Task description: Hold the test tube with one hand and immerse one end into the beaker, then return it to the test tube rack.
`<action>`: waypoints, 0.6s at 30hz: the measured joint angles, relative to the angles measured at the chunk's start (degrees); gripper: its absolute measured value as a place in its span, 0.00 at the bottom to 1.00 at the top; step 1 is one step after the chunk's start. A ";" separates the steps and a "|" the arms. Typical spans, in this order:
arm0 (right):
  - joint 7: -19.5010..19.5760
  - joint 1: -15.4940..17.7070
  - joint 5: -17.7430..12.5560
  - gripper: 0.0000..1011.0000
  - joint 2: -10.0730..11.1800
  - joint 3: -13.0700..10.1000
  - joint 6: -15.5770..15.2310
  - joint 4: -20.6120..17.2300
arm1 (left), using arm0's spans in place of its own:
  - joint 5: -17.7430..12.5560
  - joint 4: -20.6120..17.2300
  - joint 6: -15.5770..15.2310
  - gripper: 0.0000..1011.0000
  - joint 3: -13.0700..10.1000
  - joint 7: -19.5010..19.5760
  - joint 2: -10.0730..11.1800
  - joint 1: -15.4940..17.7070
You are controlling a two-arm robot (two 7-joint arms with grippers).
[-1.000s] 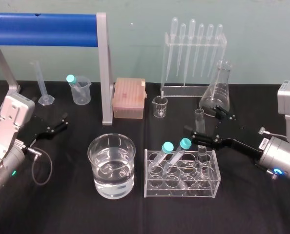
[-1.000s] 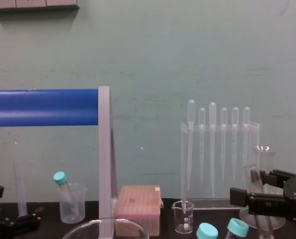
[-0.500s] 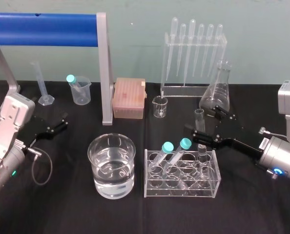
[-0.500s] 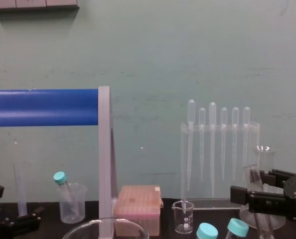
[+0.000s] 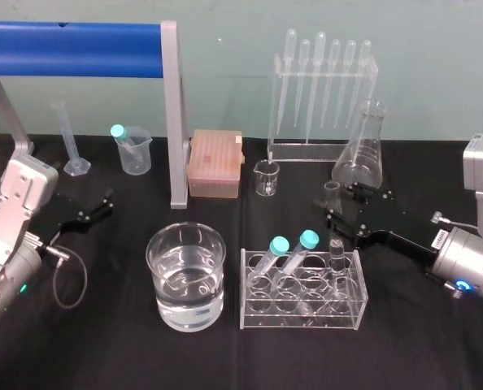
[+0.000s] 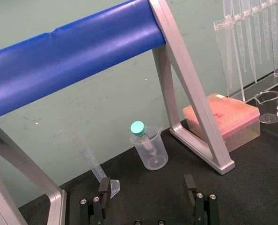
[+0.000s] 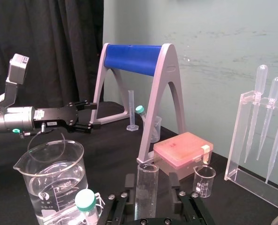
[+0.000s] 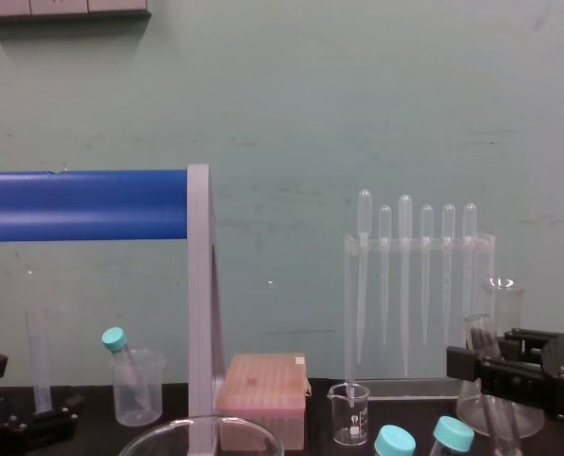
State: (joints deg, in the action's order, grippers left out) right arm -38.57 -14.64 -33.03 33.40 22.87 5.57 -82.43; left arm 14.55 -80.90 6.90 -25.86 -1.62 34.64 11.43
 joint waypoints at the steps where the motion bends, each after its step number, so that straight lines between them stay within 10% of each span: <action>1: 0.00 0.00 0.00 0.44 0.00 0.00 0.00 0.00 | 0.00 0.00 0.00 0.99 0.00 0.00 0.00 0.00; 7: -0.01 0.00 -0.01 0.25 0.00 0.00 0.00 0.00 | 0.00 0.00 0.00 0.99 0.00 0.00 0.00 0.00; 18: -0.01 0.00 -0.03 0.24 0.00 0.00 0.00 -0.01 | 0.00 0.00 0.00 0.99 0.00 0.00 0.00 0.00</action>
State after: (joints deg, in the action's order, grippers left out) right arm -38.58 -14.64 -33.06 33.40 22.87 5.57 -82.45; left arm 14.55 -80.90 6.91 -25.86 -1.62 34.65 11.43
